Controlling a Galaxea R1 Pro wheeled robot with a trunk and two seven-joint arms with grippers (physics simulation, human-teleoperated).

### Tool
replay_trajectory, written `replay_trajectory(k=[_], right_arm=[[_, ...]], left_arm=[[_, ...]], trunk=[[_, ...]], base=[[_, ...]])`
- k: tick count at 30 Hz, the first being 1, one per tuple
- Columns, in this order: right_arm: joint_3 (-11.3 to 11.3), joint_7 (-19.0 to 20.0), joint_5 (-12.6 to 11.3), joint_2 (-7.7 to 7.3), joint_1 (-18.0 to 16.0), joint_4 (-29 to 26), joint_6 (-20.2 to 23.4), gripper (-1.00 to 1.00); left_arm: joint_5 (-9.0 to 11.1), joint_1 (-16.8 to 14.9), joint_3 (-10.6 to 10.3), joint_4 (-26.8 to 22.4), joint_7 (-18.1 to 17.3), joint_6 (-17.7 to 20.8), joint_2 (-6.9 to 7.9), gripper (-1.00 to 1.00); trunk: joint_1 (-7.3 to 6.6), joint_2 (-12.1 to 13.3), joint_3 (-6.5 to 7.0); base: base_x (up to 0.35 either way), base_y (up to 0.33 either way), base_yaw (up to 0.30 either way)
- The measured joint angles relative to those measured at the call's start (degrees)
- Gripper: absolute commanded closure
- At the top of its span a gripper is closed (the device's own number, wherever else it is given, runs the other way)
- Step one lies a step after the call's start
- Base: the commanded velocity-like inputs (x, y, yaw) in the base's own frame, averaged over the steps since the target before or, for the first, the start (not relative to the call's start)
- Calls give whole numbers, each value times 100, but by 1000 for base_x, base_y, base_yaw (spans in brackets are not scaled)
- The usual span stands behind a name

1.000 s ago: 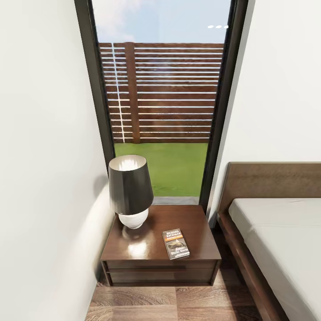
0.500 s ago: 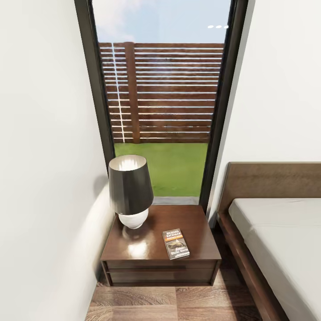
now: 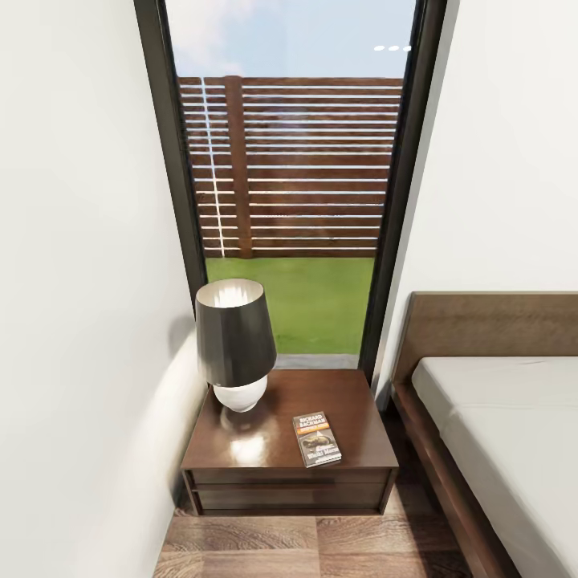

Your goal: In the bedroom, move the book from the bed onto either nightstand, and place the two sandals side by side next to the bed.

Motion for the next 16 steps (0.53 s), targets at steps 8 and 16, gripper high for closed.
replay_trajectory(k=[8, 16], right_arm=[[-2, 0, 1, 292, 0, 0, 1, -100], [-21, 0, 1, 345, 0, 0, -4, -100]], left_arm=[[0, 0, 0, 18, 17, 4, -106, -100], [1, 0, 1, 21, 21, 5, -189, -100]], trunk=[[0, 0, 0], [0, 0, 0]], base=[[0, 0, 0], [0, 0, 0]])
